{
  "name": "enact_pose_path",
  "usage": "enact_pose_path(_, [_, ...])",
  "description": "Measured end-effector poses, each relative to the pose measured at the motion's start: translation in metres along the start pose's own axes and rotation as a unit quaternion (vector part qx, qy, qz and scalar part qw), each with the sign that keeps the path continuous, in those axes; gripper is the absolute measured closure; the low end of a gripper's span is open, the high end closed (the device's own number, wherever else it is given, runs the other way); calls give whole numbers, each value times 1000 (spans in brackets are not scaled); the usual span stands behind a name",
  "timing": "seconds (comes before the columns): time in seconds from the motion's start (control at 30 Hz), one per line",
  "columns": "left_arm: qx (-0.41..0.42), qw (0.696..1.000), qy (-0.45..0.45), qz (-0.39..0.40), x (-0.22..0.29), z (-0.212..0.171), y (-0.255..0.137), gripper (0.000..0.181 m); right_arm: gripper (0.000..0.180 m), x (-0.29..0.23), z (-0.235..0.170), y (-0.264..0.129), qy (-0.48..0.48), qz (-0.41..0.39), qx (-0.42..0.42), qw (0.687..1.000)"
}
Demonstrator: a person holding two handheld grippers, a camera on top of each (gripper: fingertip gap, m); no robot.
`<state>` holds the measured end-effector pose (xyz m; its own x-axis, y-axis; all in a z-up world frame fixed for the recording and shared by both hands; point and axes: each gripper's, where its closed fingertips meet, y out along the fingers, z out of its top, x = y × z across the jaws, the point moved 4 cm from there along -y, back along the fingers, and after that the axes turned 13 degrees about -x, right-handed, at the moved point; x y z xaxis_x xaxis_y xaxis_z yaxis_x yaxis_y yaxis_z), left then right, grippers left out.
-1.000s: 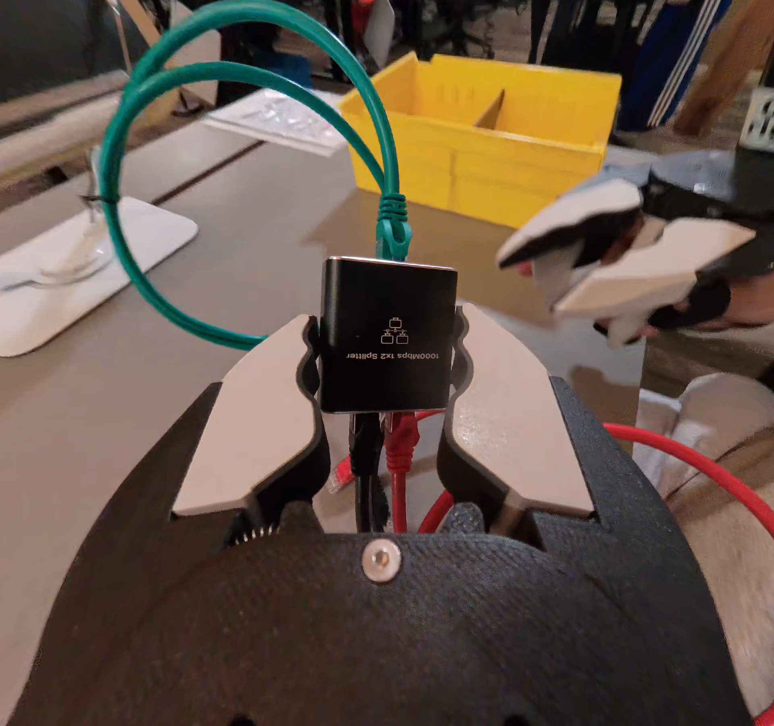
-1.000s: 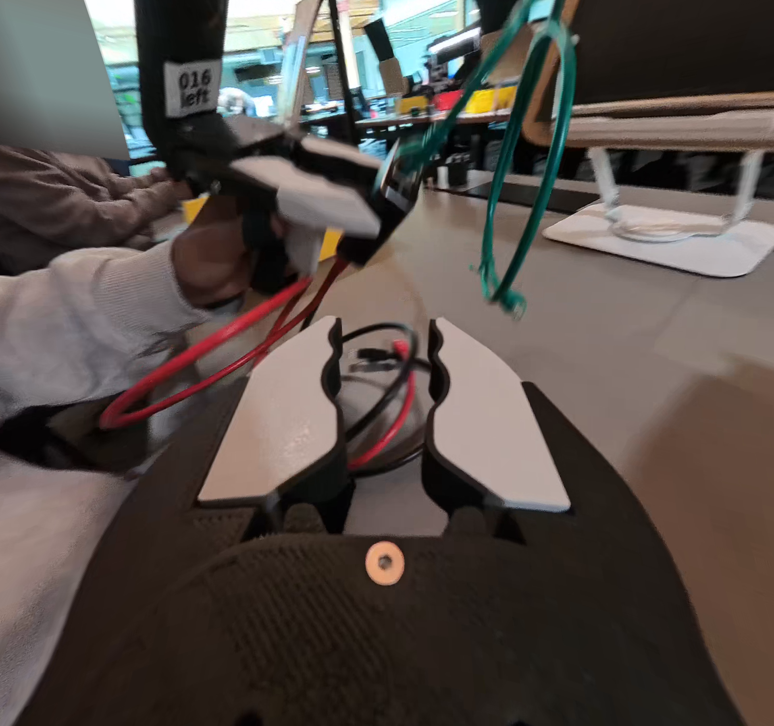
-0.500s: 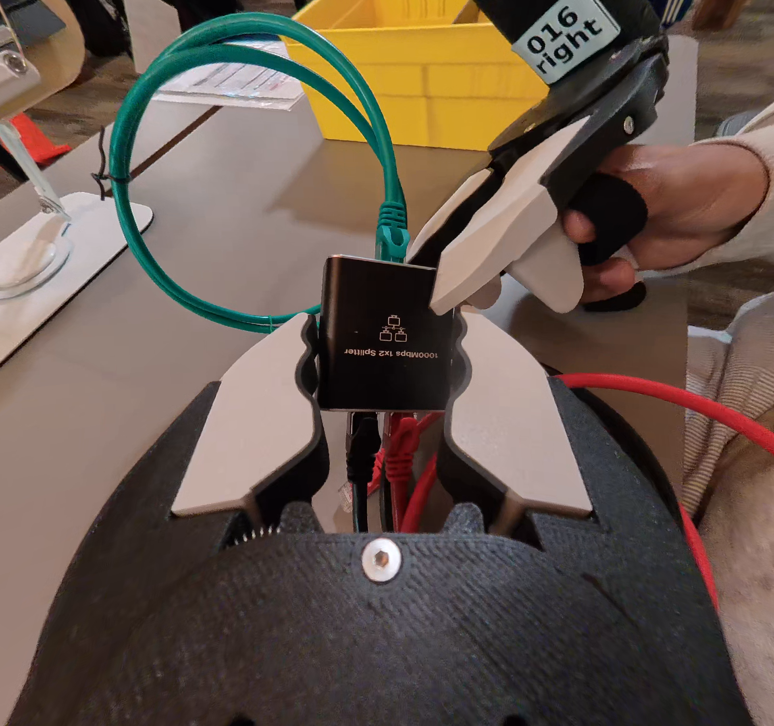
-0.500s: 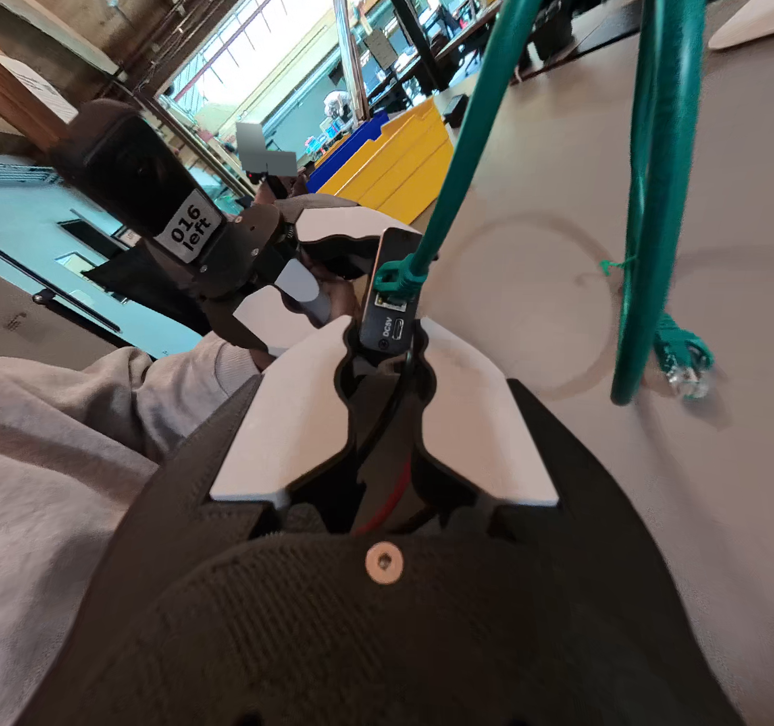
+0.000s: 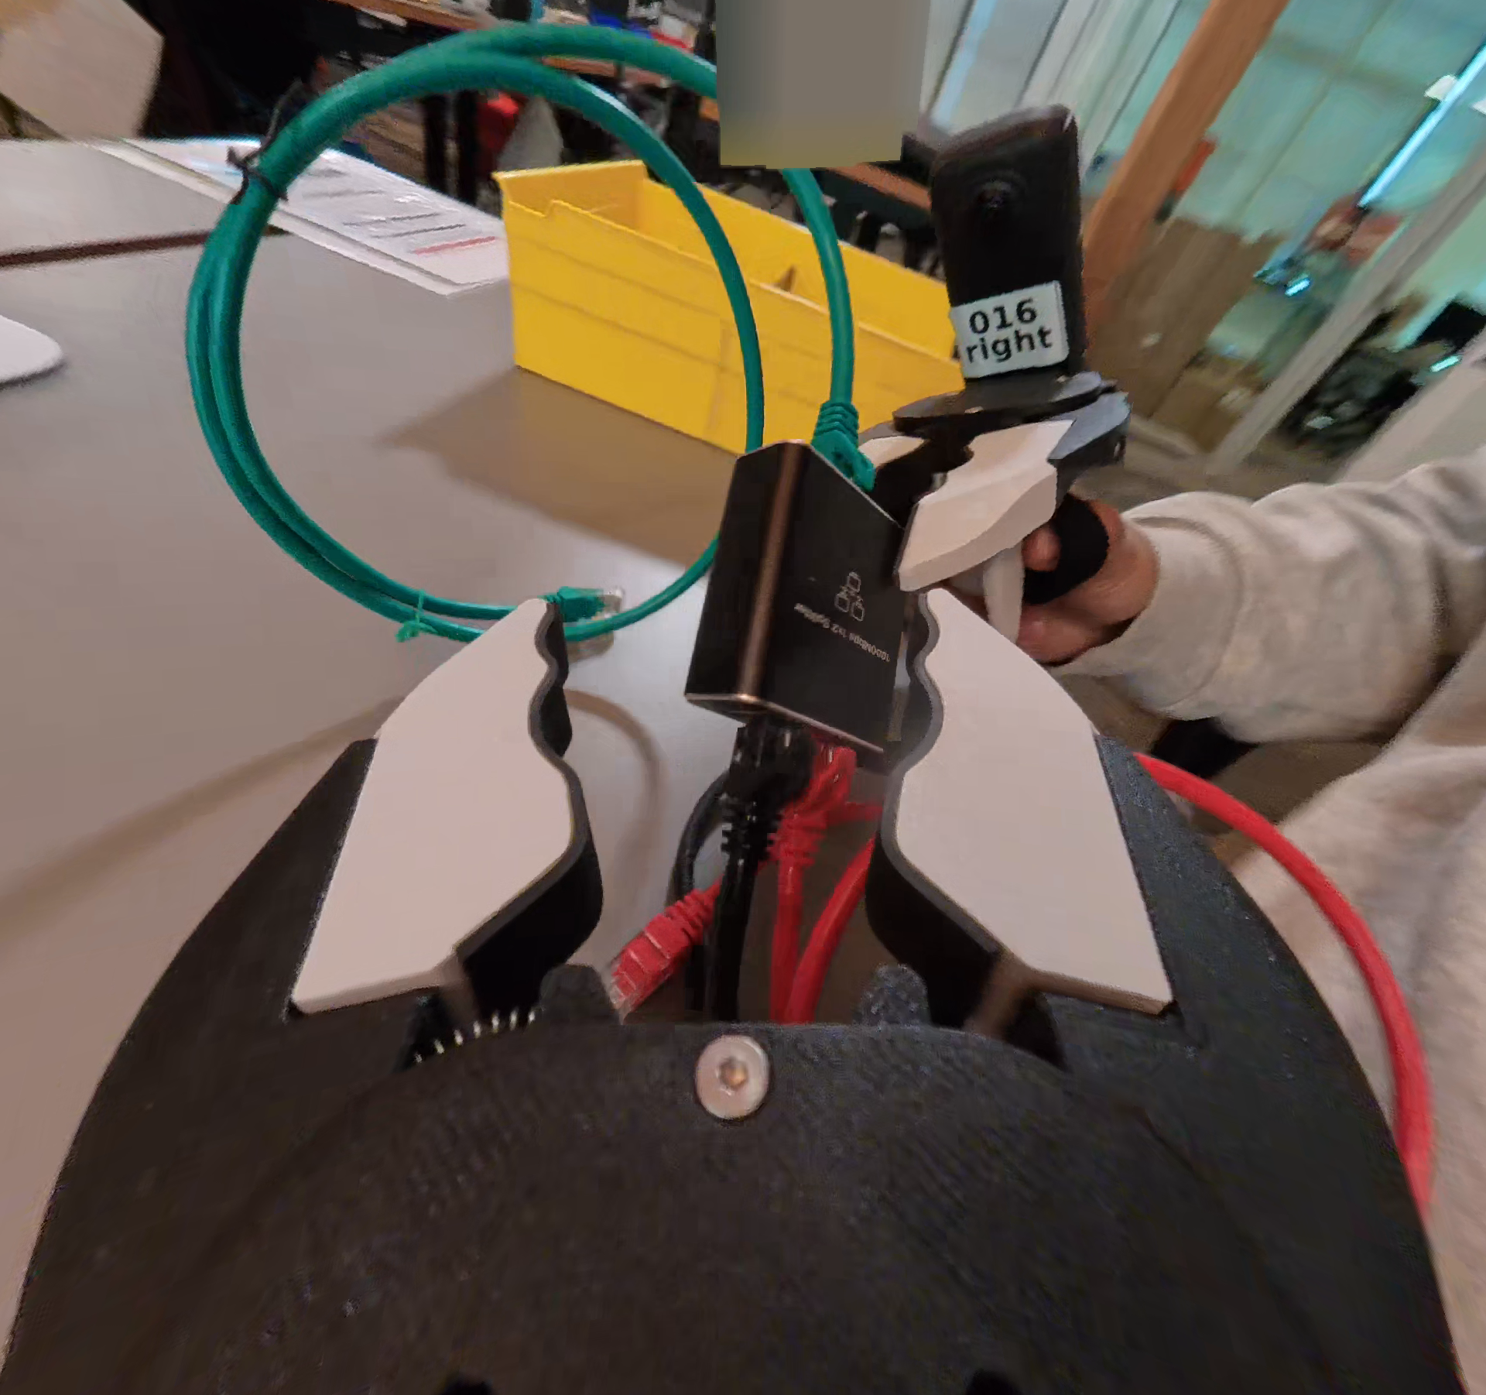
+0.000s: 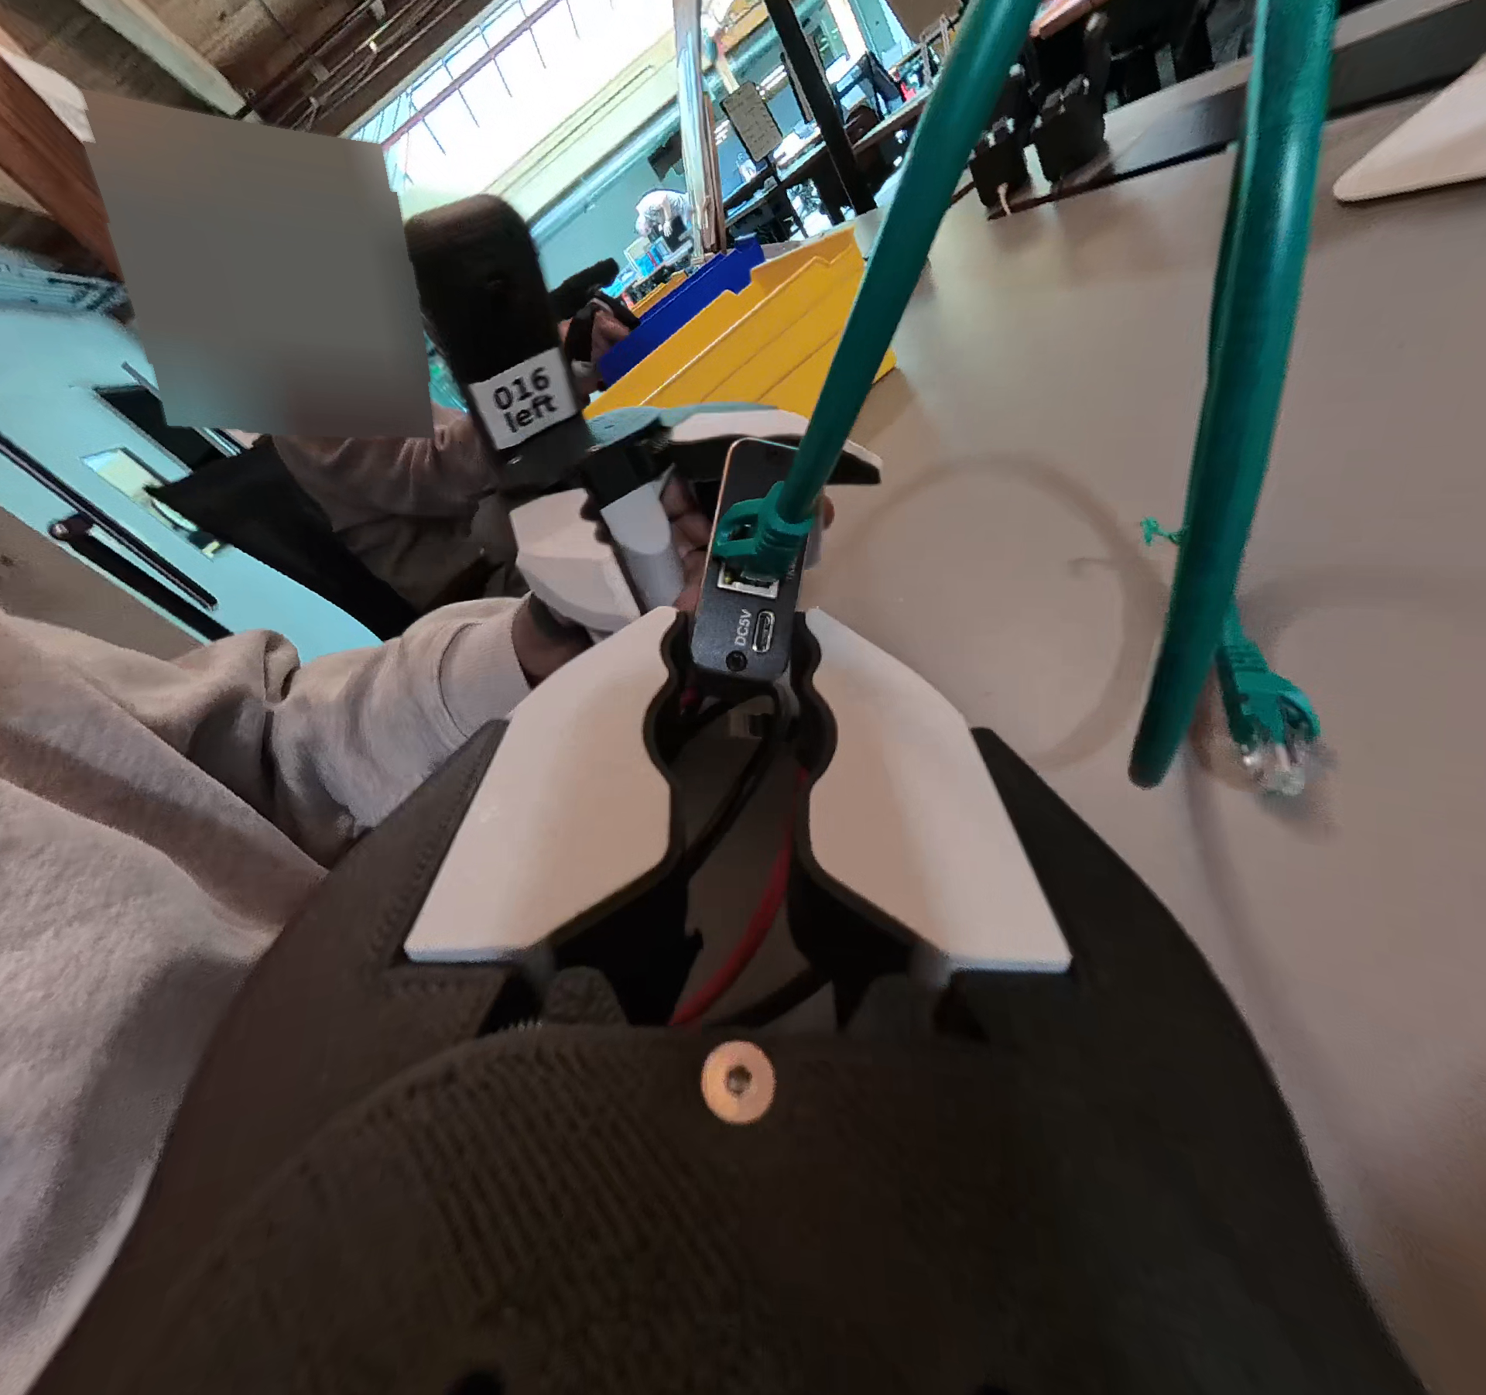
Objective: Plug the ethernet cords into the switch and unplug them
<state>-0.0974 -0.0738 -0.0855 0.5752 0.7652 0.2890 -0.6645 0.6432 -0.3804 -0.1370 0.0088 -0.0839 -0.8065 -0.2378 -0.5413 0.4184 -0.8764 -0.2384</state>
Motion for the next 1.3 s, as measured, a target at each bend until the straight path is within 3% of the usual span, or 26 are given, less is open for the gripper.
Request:
enact_pose_path(0.07, [5,999,-24,-40,1,-1,0,99,155,-6,1,-1,-31,-4,-2,1000])
enact_pose_path(0.33, [-9,986,-50,-158,17,-7,3,140,155,-13,1,-2,-52,7,2,999])
enact_pose_path(0.57, [-9,984,-57,-171,17,-5,-1,145,155,-15,1,-1,-61,7,5,998])
enact_pose_path(0.87, [-1,988,-57,-146,16,-1,-3,154,151,-11,5,-2,-106,-56,22,993])
enact_pose_path(1.3, [-6,988,-54,-146,17,-2,-1,154,146,-10,13,-13,-86,-47,65,993])
